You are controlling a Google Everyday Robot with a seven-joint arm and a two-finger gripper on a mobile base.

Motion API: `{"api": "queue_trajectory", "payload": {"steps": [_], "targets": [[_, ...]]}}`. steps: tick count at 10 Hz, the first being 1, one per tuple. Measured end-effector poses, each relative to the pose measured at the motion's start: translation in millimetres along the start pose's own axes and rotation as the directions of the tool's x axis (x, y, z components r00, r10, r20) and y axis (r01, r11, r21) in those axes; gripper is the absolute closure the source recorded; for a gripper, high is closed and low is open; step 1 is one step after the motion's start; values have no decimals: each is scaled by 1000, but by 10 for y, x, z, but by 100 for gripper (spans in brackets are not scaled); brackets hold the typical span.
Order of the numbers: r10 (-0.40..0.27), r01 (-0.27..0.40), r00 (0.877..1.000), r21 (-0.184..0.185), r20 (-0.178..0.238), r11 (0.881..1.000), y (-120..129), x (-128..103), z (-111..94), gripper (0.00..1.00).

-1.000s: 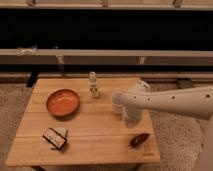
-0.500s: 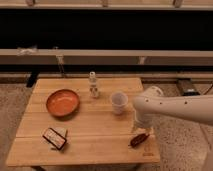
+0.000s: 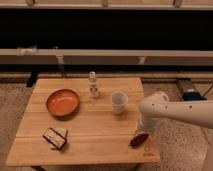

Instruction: Place the pepper in the ceramic cup

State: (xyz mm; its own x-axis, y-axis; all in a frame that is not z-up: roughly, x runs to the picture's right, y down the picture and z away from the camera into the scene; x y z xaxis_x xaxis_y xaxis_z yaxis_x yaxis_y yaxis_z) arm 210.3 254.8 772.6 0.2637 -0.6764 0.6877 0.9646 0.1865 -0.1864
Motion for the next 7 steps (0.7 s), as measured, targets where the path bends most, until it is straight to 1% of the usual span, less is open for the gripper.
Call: {"api": "queue_trajectory", "payload": {"steps": [3, 5, 7], "targets": [[-5, 6, 1000, -4, 24, 1000, -36, 13, 101, 38], [-6, 6, 999, -10, 33, 1000, -37, 25, 129, 38], [-17, 18, 999, -18, 43, 1000, -90, 29, 155, 38]]}}
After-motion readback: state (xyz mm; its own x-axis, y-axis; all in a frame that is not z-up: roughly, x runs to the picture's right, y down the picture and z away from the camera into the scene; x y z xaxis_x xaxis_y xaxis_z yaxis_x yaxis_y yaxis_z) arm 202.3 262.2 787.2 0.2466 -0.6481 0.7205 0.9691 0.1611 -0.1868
